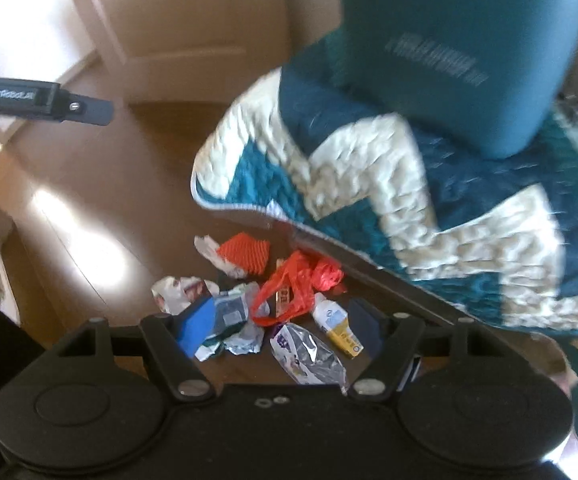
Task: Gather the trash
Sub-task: 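Lower left tool onto grey-white wrapper while right tool grasps purple snack bag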
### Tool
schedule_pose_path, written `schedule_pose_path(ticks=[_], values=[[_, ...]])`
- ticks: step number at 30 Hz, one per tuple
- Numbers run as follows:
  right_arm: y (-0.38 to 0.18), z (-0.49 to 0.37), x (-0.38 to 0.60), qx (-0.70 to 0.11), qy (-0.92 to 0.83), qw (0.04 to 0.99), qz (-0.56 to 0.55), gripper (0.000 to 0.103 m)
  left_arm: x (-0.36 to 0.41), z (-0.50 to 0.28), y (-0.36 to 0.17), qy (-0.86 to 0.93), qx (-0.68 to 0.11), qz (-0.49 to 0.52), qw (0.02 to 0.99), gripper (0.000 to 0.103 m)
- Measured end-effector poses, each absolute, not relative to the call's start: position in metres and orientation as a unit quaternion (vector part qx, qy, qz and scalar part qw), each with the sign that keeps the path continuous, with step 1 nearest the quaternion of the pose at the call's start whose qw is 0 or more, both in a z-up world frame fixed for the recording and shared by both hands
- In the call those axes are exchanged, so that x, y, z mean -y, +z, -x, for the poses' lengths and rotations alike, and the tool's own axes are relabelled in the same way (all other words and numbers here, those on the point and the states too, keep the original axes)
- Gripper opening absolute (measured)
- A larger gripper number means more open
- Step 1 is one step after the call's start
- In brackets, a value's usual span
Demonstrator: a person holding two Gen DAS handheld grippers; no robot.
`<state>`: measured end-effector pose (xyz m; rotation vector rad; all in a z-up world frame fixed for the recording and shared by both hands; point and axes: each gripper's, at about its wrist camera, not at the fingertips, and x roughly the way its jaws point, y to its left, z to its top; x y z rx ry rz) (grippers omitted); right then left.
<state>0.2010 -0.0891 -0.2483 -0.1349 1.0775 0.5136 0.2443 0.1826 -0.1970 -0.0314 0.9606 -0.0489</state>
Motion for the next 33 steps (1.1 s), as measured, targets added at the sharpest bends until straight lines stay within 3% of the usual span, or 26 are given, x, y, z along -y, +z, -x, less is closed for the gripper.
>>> schedule_pose_path(ticks=[11,22,28,29,30,32,33], values=[[-0.422,-0.22,0.051,-0.591,0.289,0.739,0.148,0.072,-0.173,-0.265,-0.39,-0.055,-0.542,-0.084,0.834,0.102],[-0.521,-0.222,0.038,-0.621,0.316,0.677,0.238,0.069,-0.132,-0.271,-0.499,-0.13,-0.6,-0.131,0.778,0.101],[-0.543,-0.22,0.037,-0.62,0.317,0.669,0.26,0.066,-0.125,-0.266,-0.529,-0.137,-0.622,-0.152,0.756,0.072],[-0.547,-0.22,0.036,-0.62,0.316,0.667,0.264,0.061,-0.126,-0.265,-0.531,-0.135,-0.623,-0.153,0.755,0.063],[-0.55,-0.22,0.035,-0.619,0.314,0.667,0.27,0.038,-0.127,-0.265,-0.532,-0.133,-0.625,-0.155,0.754,0.06],[-0.559,-0.222,0.033,-0.624,0.299,0.662,0.288,0.011,-0.125,-0.265,-0.532,-0.135,-0.621,-0.16,0.755,0.055],[-0.561,-0.223,0.032,-0.629,0.297,0.659,0.285,0.012,-0.124,-0.264,-0.531,-0.137,-0.619,-0.162,0.756,0.052]])
